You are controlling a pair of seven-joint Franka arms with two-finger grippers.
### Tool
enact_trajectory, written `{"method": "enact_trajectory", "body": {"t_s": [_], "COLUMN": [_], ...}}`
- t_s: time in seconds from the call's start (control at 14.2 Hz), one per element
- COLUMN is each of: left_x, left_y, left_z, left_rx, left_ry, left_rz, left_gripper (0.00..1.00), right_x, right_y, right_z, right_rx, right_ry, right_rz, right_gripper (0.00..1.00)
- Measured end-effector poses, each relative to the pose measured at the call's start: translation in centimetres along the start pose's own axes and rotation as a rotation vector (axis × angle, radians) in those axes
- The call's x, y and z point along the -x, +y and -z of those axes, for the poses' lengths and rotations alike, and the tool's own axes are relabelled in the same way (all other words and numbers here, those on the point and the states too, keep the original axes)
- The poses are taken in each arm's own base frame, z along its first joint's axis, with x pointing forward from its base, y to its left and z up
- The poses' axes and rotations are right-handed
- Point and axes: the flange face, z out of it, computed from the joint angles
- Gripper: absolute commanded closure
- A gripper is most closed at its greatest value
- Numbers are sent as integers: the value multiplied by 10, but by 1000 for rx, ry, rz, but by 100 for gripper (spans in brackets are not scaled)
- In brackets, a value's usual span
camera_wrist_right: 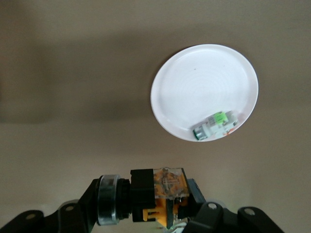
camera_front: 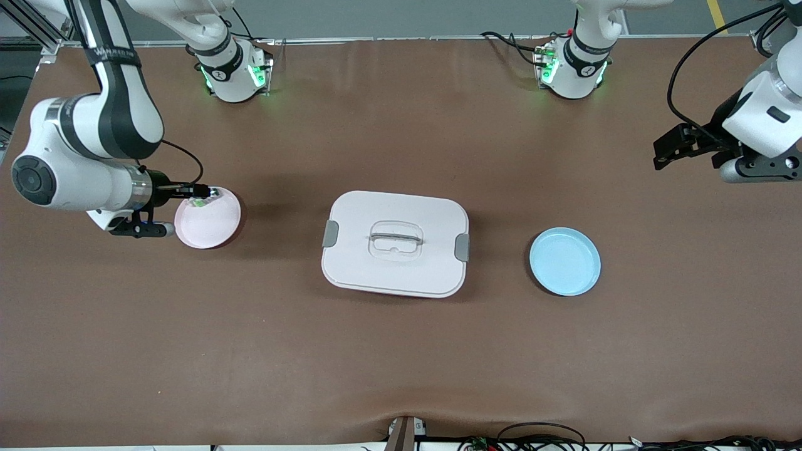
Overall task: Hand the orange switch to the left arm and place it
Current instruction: 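Lift the orange switch off the white plate with the right gripper, then carry the switch over the box while the left gripper reaches toward it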
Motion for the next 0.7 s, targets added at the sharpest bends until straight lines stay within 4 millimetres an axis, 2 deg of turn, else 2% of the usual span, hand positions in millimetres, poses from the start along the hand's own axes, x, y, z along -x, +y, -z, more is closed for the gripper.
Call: {"method": "enact_trajectory", "body": {"t_s": [0.21,0.49,0.7], "left_x": [-3,-4,-8], "left_y": [7,13,19], "left_z": [-4,-5,-6], "left_rx": [47,93,150], "left_ry": [-3,-9,3], "left_rz": [-6,-9,-9], "left_gripper": [0,0,0], "right_x": [18,51,73], "right_y": [-61,-136,-193], "right_z": [41,99,118], "right_rx": [-16,-128,-200], "right_ry": [1,22,8], "right_rz": [-96,-247,-356], "right_gripper": [75,76,76]}}
